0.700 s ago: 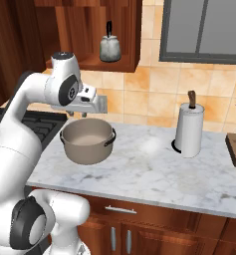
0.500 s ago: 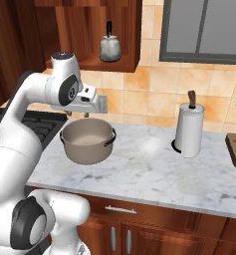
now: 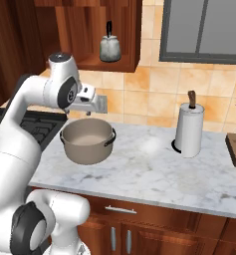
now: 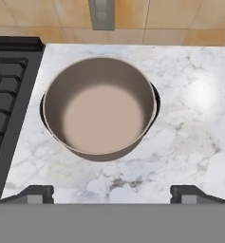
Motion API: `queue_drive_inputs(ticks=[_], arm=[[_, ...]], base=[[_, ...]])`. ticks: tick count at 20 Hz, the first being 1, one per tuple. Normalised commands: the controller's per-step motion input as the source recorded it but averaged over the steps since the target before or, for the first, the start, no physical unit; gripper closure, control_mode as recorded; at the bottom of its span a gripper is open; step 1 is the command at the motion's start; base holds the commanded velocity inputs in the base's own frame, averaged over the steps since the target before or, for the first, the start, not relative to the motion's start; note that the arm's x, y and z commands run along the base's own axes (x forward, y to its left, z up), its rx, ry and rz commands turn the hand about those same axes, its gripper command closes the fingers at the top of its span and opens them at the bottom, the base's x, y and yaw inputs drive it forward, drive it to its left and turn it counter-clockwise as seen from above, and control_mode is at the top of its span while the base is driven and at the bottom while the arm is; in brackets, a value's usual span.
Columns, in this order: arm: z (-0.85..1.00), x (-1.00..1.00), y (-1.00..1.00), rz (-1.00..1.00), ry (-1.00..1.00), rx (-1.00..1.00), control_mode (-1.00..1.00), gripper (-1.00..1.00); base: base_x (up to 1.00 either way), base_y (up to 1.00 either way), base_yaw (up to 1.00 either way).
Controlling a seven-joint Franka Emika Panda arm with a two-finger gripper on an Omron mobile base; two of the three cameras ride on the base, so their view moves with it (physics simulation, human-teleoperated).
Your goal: Pick the kettle from the cabinet and place it on a stove burner. Then pick the pot from the counter and place it on another stove burner. Finally, turn both burners on.
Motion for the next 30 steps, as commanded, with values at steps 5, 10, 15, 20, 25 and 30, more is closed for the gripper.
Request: queue_drive_inputs(ticks=[5, 10, 15, 20, 25, 30], arm=[[0.0, -0.03, 0.0, 0.0, -0.15, 0.0, -1.0, -1.0], [0.02, -0.01, 0.0, 0.0, -0.08, 0.0, -1.0, -1.0], [0.09, 0.0, 0.0, 0.0, -0.04, 0.0, -1.0, -1.0], [0.17, 0.0, 0.0, 0.0, -0.07, 0.0, -1.0, -1.0], [0.2, 0.0, 0.0, 0.0, -0.09, 0.0, -1.0, -1.0], [0.19, 0.0, 0.0, 0.0, -0.1, 0.0, -1.0, -1.0]], base=[[0.0, 0.0, 0.0], [0.0, 0.0, 0.0], [0.0, 0.0, 0.0], [0.0, 0.0, 0.0], [0.0, 0.0, 0.0], [0.0, 0.0, 0.0]])
